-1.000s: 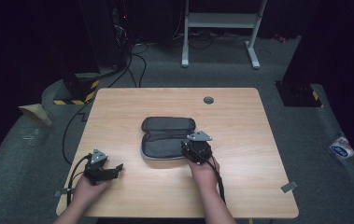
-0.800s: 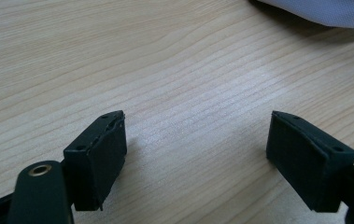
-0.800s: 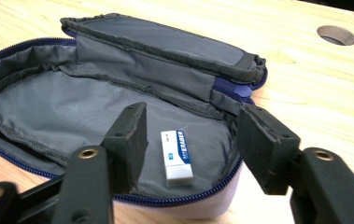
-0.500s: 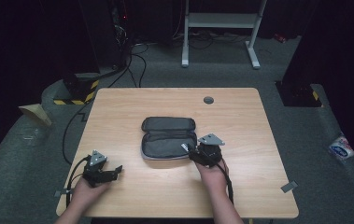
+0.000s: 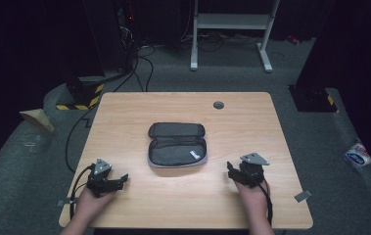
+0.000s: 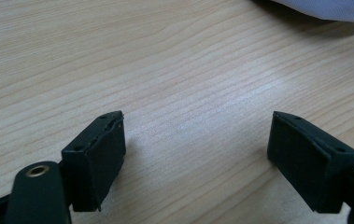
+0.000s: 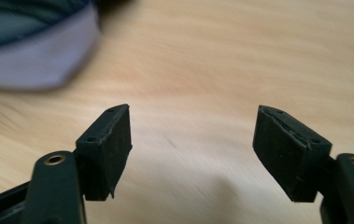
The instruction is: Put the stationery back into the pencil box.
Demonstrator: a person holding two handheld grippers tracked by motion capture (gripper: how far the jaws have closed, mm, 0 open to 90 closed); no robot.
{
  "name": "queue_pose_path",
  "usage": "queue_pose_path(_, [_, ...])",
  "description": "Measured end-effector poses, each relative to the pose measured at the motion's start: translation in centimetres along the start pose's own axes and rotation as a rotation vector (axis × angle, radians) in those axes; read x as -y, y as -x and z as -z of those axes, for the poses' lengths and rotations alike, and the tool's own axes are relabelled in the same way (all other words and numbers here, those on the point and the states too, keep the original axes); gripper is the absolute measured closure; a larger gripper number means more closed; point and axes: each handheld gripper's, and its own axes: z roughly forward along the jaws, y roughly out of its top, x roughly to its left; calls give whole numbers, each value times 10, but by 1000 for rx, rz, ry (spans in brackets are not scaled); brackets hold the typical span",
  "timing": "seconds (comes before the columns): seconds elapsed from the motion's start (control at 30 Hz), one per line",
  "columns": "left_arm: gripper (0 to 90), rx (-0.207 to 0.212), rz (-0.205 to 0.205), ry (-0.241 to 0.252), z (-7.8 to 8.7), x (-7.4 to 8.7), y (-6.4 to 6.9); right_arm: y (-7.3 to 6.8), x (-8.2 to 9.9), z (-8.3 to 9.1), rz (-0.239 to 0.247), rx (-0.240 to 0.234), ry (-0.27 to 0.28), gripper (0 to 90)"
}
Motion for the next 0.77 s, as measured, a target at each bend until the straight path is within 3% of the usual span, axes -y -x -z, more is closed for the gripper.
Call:
queue_pose_path(0.17, [182, 3, 1, -2, -2, -1, 0, 19, 23, 8, -8, 56, -53, 245])
queue_pose_path(0.27, [181, 3, -2, -1, -2, -2, 0, 21, 27, 8, -25, 30, -110, 213])
queue_pose_path(0.37, [181, 3, -2, -1, -2, -2, 0, 22, 27, 7, -39, 15, -114, 211])
queue_pose_path(0.77, [181, 7, -5, -2, -2, -2, 0, 18, 28, 8, -69, 41, -117, 203])
